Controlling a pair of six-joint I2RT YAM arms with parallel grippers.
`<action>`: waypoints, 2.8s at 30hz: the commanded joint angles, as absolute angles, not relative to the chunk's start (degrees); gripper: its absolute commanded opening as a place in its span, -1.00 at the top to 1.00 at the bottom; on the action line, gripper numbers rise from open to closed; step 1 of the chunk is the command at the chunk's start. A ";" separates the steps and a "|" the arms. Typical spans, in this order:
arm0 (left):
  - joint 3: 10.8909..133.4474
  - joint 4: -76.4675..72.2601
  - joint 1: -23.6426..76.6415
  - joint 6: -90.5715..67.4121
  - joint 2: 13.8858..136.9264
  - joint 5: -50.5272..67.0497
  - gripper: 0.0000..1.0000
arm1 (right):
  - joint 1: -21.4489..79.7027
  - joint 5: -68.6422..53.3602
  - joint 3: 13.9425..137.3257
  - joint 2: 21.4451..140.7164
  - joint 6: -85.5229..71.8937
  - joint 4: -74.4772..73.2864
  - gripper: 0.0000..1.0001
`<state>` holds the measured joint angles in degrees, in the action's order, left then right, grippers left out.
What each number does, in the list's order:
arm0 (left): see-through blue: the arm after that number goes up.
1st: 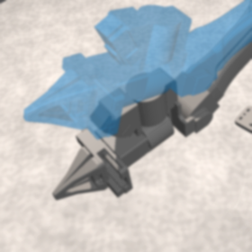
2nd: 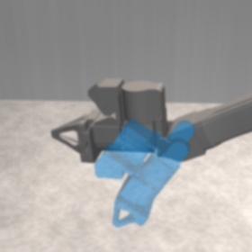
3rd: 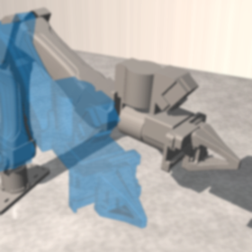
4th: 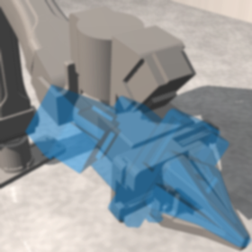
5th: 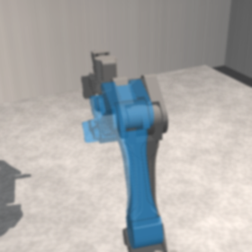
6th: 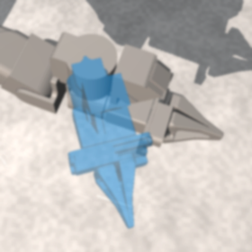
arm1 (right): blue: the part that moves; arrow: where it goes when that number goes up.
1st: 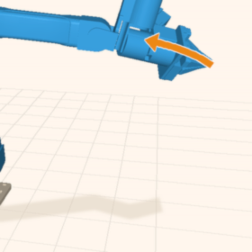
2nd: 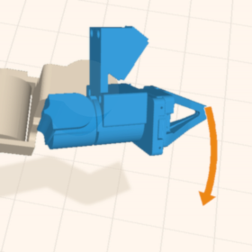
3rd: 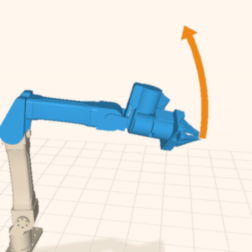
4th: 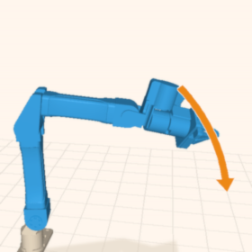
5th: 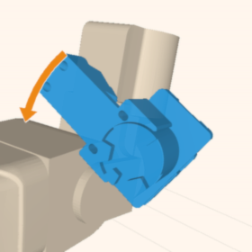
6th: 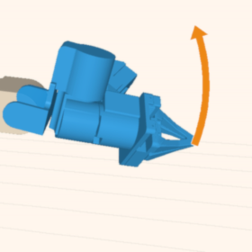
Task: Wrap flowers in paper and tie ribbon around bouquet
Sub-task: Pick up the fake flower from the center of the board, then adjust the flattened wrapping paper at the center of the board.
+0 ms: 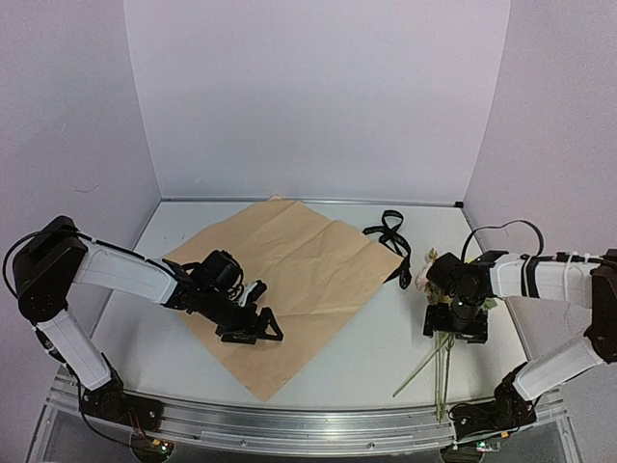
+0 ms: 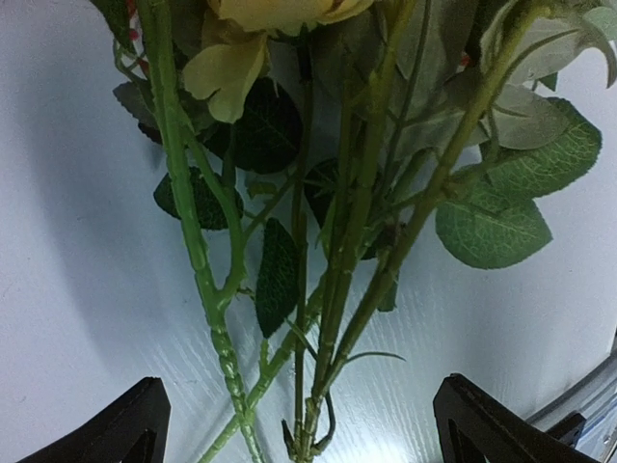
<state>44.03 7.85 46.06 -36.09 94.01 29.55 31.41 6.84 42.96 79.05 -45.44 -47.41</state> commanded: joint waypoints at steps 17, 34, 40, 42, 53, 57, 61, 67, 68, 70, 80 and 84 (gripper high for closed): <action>38.55 13.31 46.22 -36.58 93.67 26.53 -0.85 | 25.59 2.03 39.55 87.93 -54.41 -33.78 -0.34; 43.80 19.10 46.18 -33.52 89.83 24.04 -0.86 | 25.60 8.41 40.97 79.73 -49.12 -37.28 1.00; 48.01 21.12 45.77 -32.50 86.07 22.45 -0.89 | 25.59 8.93 48.43 73.94 -41.98 -44.94 1.00; 49.11 21.07 45.06 -32.93 84.51 21.92 -0.89 | 25.65 6.94 52.69 73.84 -40.42 -47.02 1.00; 53.93 24.31 32.22 -36.15 82.06 7.82 -0.92 | 32.18 -9.63 80.62 93.73 -36.70 -40.45 1.00; 57.86 18.34 25.43 -34.70 89.58 9.57 -0.87 | 34.41 -13.61 91.33 104.17 -37.20 -35.85 1.00; 66.55 15.66 24.13 -32.79 99.22 7.03 -0.86 | 34.54 -17.93 99.41 112.14 -38.57 -30.89 1.00; 74.62 16.45 23.96 -31.55 109.45 5.32 -0.81 | 34.46 -22.55 107.31 119.38 -38.72 -27.66 1.00; 75.11 16.55 23.97 -31.45 110.32 4.98 -0.81 | 34.44 -23.04 108.04 120.18 -38.87 -26.92 1.00; 76.14 17.09 24.19 -30.83 111.68 4.52 -0.81 | 34.31 -23.92 109.22 121.47 -39.47 -25.88 1.00; 81.81 21.17 30.22 -27.32 119.22 2.65 -0.80 | 33.78 -25.55 106.99 121.88 -41.25 -22.28 1.00; 83.09 22.16 33.37 -27.01 120.82 1.92 -0.80 | 33.59 -25.10 102.66 119.84 -41.04 -20.94 1.00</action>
